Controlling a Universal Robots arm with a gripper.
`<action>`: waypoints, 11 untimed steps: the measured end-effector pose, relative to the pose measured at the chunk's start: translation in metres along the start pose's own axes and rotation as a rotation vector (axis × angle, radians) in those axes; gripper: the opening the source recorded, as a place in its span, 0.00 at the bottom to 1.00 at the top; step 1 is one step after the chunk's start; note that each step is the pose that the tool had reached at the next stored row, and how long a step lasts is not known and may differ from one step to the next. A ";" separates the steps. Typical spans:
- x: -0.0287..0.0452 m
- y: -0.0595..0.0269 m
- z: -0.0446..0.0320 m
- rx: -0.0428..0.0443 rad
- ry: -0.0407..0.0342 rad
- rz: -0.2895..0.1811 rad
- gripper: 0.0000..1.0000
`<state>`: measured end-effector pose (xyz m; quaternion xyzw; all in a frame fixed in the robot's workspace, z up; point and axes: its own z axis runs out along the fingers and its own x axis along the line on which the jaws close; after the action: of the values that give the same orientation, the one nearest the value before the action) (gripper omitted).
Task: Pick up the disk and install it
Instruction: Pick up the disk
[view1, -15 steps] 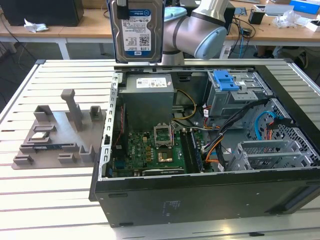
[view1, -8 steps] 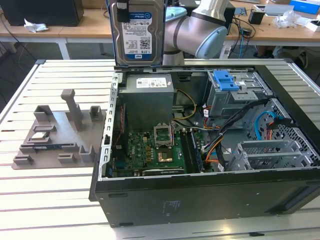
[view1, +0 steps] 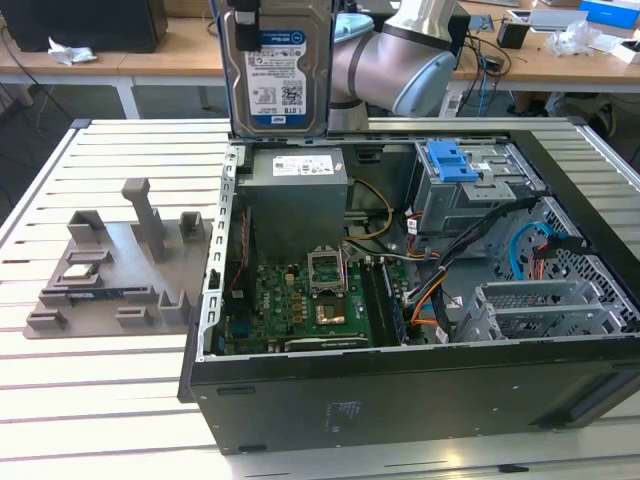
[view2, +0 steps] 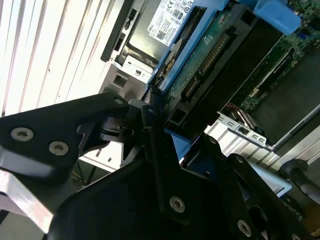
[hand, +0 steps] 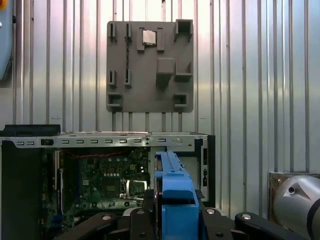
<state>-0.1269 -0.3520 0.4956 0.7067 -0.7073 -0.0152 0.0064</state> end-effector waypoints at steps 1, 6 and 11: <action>0.0020 -0.0003 0.0002 0.0000 0.0000 0.000 0.37; 0.0188 -0.0021 0.0013 0.0001 0.0000 0.000 0.37; 0.0417 -0.0095 0.0033 -0.0009 0.0000 0.000 0.37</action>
<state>-0.1175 -0.3937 0.4915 0.7067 -0.7073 -0.0156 0.0067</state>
